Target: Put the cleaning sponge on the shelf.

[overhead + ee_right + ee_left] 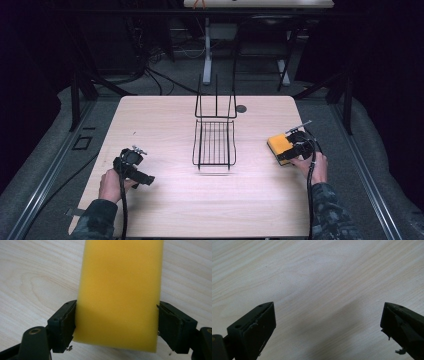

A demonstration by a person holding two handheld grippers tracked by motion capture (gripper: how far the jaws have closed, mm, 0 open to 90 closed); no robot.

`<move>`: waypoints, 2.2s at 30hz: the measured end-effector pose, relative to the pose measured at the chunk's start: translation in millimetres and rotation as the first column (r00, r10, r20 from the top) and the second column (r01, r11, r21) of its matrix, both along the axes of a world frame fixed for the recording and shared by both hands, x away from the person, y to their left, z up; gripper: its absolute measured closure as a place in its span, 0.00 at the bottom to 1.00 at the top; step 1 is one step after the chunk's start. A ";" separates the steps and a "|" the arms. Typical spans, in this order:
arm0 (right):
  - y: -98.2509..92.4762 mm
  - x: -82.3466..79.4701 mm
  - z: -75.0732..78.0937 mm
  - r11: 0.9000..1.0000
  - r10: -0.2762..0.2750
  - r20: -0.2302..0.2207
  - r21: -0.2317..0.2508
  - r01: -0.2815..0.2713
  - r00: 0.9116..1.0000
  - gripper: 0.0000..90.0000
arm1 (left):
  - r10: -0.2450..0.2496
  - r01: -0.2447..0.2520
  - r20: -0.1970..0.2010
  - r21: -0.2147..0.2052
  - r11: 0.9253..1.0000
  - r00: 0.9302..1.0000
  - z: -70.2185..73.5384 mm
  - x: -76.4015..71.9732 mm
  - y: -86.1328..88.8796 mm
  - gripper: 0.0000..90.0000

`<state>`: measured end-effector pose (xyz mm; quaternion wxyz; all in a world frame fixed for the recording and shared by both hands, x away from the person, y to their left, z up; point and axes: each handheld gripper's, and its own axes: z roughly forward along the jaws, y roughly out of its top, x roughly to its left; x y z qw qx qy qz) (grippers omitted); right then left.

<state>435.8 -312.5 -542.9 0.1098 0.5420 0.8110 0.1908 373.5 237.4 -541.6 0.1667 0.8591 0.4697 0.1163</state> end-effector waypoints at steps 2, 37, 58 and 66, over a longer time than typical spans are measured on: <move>-0.7 -0.6 0.6 1.000 0.001 0.008 0.007 -0.001 1.000 0.27 | 0.002 -0.002 0.003 0.002 1.000 1.000 0.4 -0.2 0.6 0.00; 14.0 -16.6 34.9 0.998 0.061 0.116 0.008 -0.063 0.991 0.28 | -0.013 0.013 0.020 -0.007 1.000 1.000 -0.7 1.5 0.0 0.00; 29.7 -22.3 49.3 0.994 0.105 0.145 0.015 -0.109 0.984 0.28 | -0.020 0.021 0.028 -0.007 1.000 0.999 -1.6 2.5 -0.9 0.00; 43.4 -27.5 57.3 0.990 0.138 0.172 0.007 -0.141 0.975 0.28 | -0.021 0.021 0.032 -0.006 1.000 0.999 -1.1 2.3 -0.7 0.01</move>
